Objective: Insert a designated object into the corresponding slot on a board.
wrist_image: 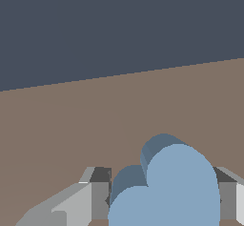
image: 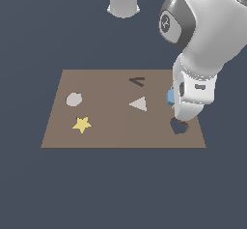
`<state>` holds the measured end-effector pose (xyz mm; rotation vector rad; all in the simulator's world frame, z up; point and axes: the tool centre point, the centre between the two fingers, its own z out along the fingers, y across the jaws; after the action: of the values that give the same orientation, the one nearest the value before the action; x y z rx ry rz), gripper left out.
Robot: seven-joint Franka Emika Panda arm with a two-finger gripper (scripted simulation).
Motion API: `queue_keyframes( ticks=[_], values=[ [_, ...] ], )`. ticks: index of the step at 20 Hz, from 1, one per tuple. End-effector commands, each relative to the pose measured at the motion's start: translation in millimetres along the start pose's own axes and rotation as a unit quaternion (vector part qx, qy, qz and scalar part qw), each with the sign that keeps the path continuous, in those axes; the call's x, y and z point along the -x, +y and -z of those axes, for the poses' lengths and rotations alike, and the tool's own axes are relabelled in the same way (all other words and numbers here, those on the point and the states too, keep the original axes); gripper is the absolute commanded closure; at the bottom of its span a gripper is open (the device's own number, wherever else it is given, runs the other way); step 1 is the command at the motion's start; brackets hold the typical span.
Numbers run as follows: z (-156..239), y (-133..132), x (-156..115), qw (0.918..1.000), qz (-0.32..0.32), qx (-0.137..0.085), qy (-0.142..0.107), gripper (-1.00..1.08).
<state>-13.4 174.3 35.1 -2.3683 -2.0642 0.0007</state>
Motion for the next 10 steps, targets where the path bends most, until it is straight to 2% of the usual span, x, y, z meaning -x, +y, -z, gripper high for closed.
queue_keyframes(
  ticks=[1,10],
  values=[
    [1,12,0,0.9998,0.021,0.000,0.000,1.08],
    [4,59,-5,0.9943,0.107,0.000,0.000,1.08]
  ],
)
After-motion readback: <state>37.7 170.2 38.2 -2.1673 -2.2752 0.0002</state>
